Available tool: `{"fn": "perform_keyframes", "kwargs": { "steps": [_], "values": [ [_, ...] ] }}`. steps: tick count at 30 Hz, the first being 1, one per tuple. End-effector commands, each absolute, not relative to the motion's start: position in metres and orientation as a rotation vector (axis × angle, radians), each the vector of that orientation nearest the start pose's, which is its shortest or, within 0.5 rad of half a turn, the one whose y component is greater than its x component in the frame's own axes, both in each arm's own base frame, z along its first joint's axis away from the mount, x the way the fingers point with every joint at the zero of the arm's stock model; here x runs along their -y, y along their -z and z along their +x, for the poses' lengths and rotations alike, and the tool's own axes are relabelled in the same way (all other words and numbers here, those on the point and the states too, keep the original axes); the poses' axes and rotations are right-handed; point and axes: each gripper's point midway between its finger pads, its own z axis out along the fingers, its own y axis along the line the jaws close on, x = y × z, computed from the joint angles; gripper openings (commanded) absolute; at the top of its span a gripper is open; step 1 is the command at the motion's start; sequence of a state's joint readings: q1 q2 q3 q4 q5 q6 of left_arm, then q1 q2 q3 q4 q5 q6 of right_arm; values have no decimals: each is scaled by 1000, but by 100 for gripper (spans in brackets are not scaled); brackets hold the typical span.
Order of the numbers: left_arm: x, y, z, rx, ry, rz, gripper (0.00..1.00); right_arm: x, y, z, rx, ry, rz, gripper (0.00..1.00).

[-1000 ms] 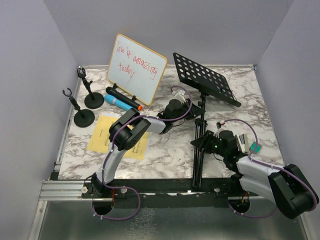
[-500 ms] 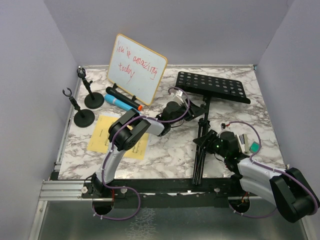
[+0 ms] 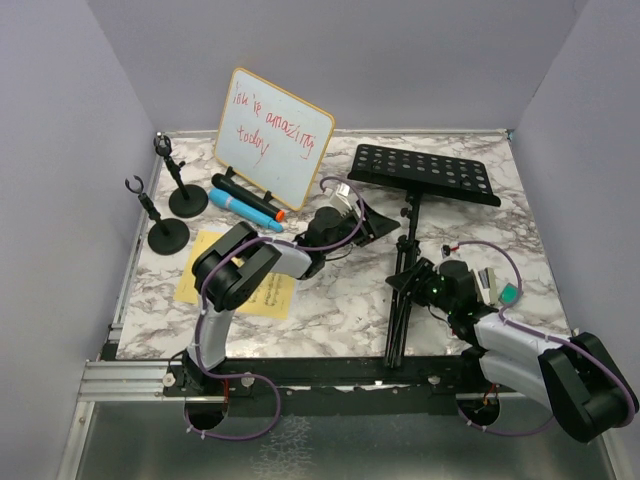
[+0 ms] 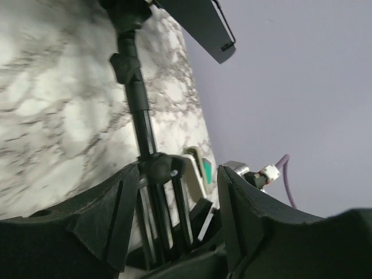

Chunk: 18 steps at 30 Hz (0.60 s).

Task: Pack up the instrument practice props
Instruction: Place the music stand at the center of the board.

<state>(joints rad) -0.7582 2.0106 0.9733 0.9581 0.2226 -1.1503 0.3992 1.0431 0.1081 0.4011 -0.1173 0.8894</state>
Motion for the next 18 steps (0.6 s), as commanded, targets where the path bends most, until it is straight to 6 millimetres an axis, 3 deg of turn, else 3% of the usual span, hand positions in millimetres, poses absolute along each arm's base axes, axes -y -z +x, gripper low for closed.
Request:
{"fn": "perform_keyframes", "kwargs": {
  "steps": [1,5,7,13,18],
  "values": [
    [389,-139,345,-1917,1411,-147,63,-137,-22,244,-2197,-697,454,33],
    [357,-130,333,-1965,1237,-110,66,-133,-17,241,-2231,-660,460,43],
    [341,-138,328,-1962,1169,-99,68,-132,-16,240,-2246,-649,461,49],
    [283,-138,322,-2037,899,-114,75,-124,-11,240,-2284,-570,475,70],
    [235,-154,312,-2043,770,-132,78,-120,-12,238,-2296,-545,478,78]
  ]
}}
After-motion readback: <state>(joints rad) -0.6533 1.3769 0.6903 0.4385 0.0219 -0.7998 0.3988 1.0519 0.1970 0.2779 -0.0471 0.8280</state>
